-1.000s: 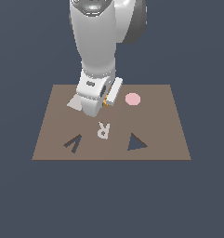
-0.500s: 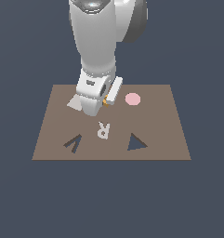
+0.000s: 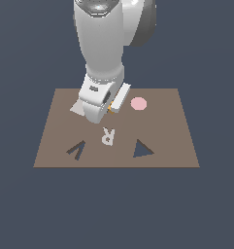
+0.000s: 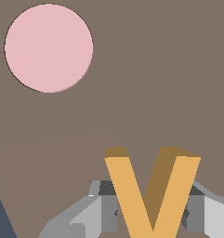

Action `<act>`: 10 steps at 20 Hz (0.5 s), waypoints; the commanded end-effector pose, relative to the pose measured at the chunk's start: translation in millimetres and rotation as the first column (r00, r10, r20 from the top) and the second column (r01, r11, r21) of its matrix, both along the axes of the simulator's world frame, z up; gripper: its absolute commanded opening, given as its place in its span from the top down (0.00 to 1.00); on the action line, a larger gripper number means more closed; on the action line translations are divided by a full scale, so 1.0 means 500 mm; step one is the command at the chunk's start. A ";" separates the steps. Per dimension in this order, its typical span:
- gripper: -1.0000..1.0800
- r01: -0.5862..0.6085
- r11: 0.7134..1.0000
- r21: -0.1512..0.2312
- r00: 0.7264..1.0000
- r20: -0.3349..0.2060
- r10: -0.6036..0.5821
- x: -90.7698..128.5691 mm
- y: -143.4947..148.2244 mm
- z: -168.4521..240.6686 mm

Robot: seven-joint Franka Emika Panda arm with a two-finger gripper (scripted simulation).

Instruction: Insert a designated object into the corresponding slot on a board.

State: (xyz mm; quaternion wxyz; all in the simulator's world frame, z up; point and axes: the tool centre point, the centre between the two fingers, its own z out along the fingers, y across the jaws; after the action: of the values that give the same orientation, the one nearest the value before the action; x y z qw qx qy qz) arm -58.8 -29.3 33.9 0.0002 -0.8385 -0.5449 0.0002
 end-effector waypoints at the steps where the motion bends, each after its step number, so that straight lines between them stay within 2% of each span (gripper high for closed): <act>1: 1.00 0.040 0.999 0.000 0.999 0.000 -0.040 0.009 0.004 0.001; 6: 1.00 0.154 0.988 0.000 0.988 0.000 -0.154 0.034 0.012 0.002; 10: 1.00 0.272 0.962 0.000 0.962 0.000 -0.272 0.062 0.017 0.003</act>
State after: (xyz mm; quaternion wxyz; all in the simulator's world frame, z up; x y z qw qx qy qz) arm -33.4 -21.7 34.8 0.0003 -0.8951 -0.4458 0.0001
